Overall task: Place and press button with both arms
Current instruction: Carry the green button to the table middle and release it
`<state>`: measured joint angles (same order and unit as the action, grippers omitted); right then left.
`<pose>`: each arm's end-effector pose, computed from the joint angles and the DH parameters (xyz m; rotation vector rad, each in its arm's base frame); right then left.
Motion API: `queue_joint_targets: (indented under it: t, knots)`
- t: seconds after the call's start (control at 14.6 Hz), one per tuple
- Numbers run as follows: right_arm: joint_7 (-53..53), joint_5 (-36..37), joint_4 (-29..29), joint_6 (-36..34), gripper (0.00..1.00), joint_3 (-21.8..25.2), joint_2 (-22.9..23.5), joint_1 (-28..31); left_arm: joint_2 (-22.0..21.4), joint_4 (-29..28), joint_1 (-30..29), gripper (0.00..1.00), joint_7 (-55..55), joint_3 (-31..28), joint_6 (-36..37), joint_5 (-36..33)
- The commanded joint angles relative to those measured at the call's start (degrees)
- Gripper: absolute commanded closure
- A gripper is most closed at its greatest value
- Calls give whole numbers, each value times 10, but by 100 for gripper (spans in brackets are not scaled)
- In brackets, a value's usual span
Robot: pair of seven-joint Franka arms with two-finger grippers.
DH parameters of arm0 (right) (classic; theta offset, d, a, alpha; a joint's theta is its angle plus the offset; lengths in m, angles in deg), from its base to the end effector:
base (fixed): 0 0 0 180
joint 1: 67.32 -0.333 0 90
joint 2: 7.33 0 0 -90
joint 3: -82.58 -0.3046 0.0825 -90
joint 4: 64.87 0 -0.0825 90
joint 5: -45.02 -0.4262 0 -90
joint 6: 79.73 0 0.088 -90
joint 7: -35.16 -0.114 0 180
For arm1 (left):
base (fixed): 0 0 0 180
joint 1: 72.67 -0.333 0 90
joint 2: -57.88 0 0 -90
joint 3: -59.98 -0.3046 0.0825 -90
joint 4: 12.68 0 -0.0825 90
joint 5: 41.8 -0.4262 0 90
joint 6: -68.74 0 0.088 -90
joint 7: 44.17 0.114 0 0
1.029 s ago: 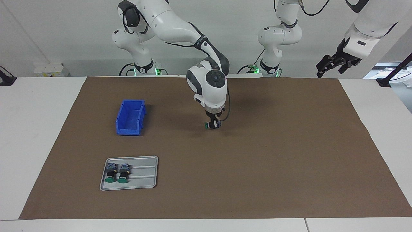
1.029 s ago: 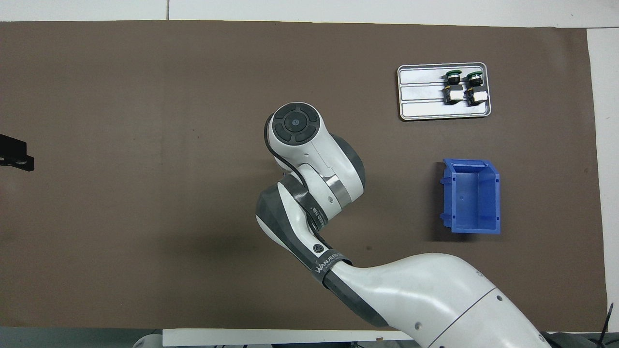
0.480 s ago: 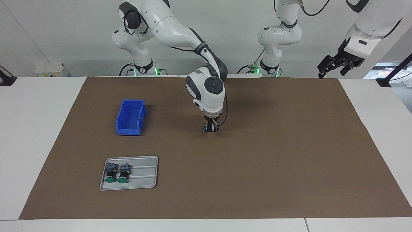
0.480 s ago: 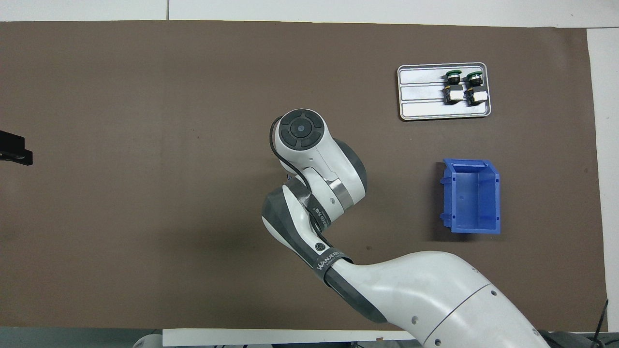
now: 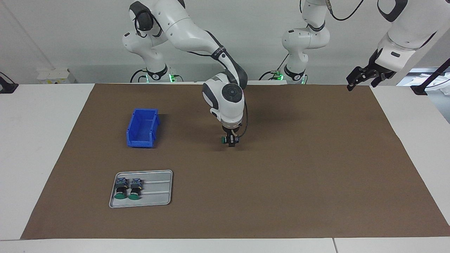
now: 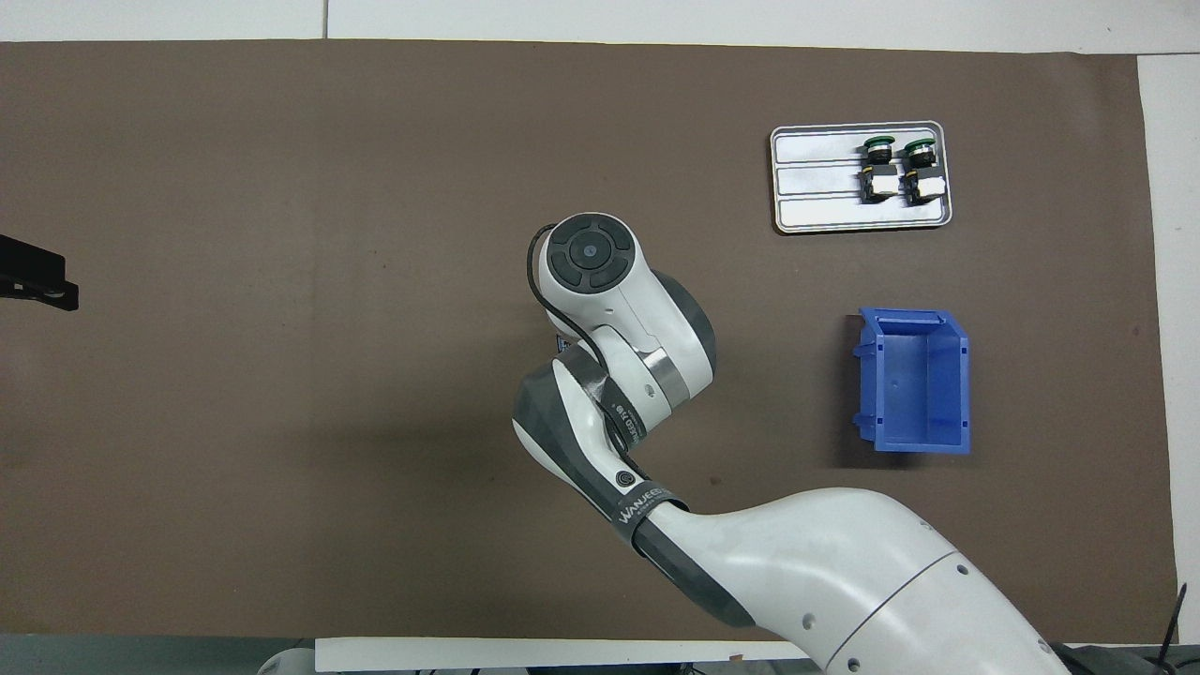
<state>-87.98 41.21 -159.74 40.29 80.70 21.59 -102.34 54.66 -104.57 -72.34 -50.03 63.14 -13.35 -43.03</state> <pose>0.5587 0.4217 0.2720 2.2119 -2.1532 -0.1278 0.5629 -0.0325 0.6108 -3.1022 -0.0673 0.1748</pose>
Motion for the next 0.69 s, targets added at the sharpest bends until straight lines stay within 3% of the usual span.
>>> queue_joint_targets:
  t: [0.0, 0.34, 0.62]
  knots:
    - [38, -2, 22, -40, 2, -1, -18, 26, 7, 10, -1, 0, 9, -3, -1, -1]
    - [255, -4, 19, -119, 2, -1, -124, 146, 0, -6, -1, 0, -9, -3, -4, -1]
    - [503, -4, 21, -201, 2, -1, -183, 237, -7, -20, 11, 0, -140, 2, -10, 4]
